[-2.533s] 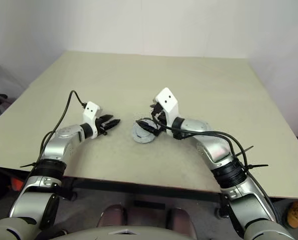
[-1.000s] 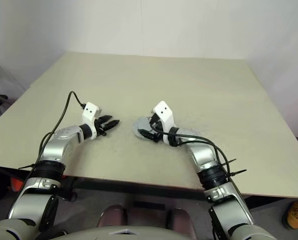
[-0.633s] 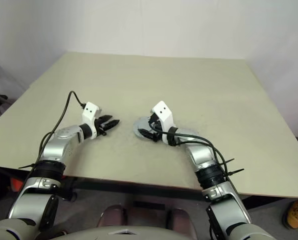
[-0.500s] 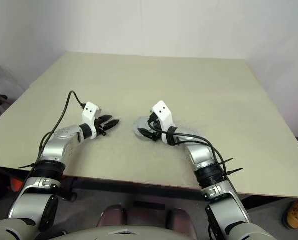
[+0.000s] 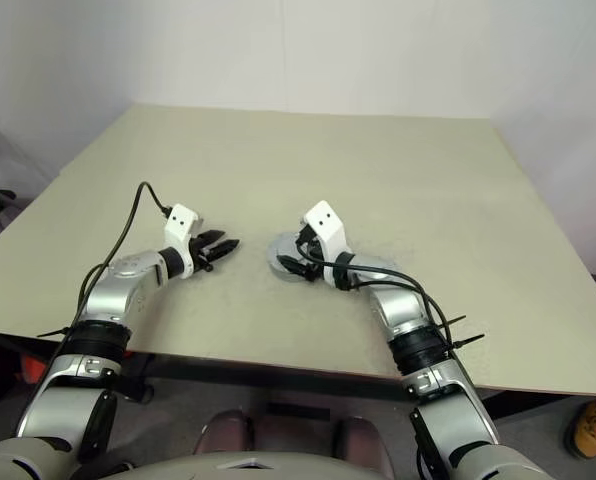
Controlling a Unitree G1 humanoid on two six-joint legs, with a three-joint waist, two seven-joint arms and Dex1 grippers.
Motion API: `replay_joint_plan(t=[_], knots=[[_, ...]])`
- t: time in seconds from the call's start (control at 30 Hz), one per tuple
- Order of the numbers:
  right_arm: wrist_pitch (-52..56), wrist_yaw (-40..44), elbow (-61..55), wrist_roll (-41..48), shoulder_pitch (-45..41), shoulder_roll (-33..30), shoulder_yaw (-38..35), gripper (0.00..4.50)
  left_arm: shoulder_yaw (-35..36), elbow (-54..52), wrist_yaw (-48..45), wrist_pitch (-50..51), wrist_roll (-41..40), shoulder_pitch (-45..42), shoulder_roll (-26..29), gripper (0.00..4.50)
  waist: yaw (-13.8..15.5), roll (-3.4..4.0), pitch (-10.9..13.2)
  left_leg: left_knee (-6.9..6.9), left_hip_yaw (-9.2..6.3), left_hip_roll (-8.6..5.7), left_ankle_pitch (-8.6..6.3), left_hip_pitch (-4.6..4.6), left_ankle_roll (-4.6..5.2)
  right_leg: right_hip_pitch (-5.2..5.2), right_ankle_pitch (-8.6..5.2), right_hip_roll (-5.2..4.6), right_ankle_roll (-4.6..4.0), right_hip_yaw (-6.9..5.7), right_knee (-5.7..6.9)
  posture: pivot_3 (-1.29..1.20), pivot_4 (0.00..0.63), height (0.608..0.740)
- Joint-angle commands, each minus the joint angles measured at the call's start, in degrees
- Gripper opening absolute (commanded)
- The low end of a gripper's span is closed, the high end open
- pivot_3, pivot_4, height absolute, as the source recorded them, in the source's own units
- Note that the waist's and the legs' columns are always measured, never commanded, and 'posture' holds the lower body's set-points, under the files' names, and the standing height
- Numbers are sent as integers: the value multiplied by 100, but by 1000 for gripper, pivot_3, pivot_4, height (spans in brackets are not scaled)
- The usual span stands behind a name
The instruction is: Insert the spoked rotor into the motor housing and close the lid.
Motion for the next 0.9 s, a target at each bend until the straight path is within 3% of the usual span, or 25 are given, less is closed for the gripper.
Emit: replay_joint_plan(t=[0.03, 0.9], knots=[[18, -93, 213, -207, -21, -53, -3, 3080, 27, -222, 16, -47, -16, -43, 41, 2437, 1, 0, 0, 0, 0, 0, 0, 0, 0, 6, 0, 0, 0, 0, 0, 0, 0, 740], [1184, 59, -431, -268, 270, -507, 179, 3080, 31, -219, 54, -47, -28, -22, 31, 2437, 52, 3, -8, -6, 1, 0, -2, 10, 11, 28, -2, -4, 3, -3, -26, 0, 0, 740]])
